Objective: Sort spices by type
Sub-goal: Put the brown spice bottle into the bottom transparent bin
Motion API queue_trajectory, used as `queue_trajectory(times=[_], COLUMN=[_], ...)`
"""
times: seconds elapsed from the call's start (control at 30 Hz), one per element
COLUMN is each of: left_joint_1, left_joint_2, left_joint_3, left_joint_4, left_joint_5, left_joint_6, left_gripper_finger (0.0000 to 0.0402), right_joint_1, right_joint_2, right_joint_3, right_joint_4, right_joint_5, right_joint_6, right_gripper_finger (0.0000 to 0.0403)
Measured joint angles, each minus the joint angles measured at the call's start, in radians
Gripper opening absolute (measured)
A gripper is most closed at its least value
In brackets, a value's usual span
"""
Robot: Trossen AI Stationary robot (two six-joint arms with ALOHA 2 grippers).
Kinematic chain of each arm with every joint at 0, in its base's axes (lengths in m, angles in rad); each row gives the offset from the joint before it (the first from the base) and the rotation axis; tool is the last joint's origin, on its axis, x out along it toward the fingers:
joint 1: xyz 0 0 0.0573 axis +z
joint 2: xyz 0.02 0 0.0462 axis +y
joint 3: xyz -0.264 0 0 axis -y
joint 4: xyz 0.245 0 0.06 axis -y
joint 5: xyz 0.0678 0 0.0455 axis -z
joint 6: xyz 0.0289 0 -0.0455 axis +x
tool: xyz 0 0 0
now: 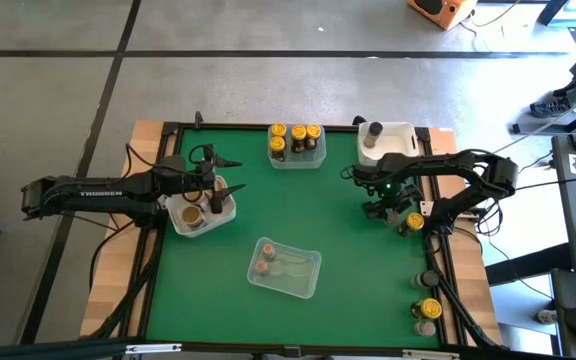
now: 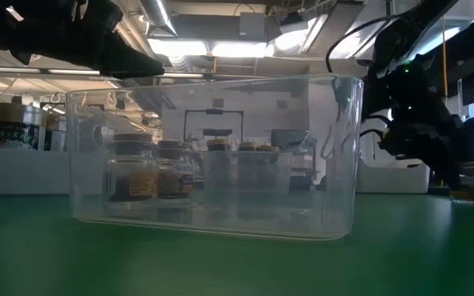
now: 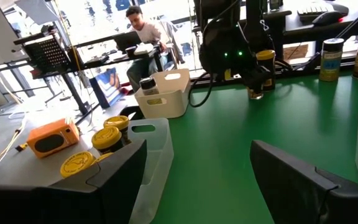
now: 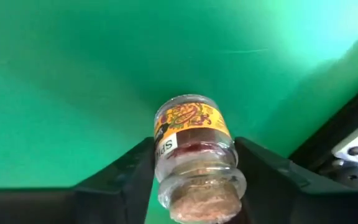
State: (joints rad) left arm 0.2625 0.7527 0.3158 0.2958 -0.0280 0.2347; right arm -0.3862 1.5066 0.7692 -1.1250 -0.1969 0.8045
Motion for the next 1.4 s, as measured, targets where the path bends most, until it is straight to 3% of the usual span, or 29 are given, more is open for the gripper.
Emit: queue_trajectory(times=[0.2, 0.37, 0.67, 1.17, 1.4], left_joint_1=[0.000, 0.000, 0.000, 0.000, 0.000], left_joint_2=[0.000, 0.000, 0.000, 0.000, 0.000], left_joint_3=[0.000, 0.000, 0.000, 0.000, 0.000], left_joint_4=[0.000, 0.000, 0.001, 0.008, 0.012], left_joint_5=[0.000, 0.000, 0.000, 0.000, 0.000], left_joint_6=[0.000, 0.000, 0.000, -0.001, -0.010], left_gripper_finger=[0.0285, 0.0285, 0.0285, 0.0285, 0.0285], right_joint_1=[0.001, 0.002, 0.027, 0.271, 0.410], right_joint_2=[-0.003, -0.001, 0.002, 0.003, 0.079], right_joint_3=[0.001, 0.014, 0.150, 0.445, 0.558], right_joint_4=[0.036, 0.056, 0.128, 0.413, 0.519], right_joint_5=[0.004, 0.022, 0.046, -0.011, -0.031], right_joint_6=[-0.005, -0.024, -0.084, -0.150, -0.159], right_gripper_finger=[0.0192, 0.0212, 0.0190, 0.0191, 0.0193])
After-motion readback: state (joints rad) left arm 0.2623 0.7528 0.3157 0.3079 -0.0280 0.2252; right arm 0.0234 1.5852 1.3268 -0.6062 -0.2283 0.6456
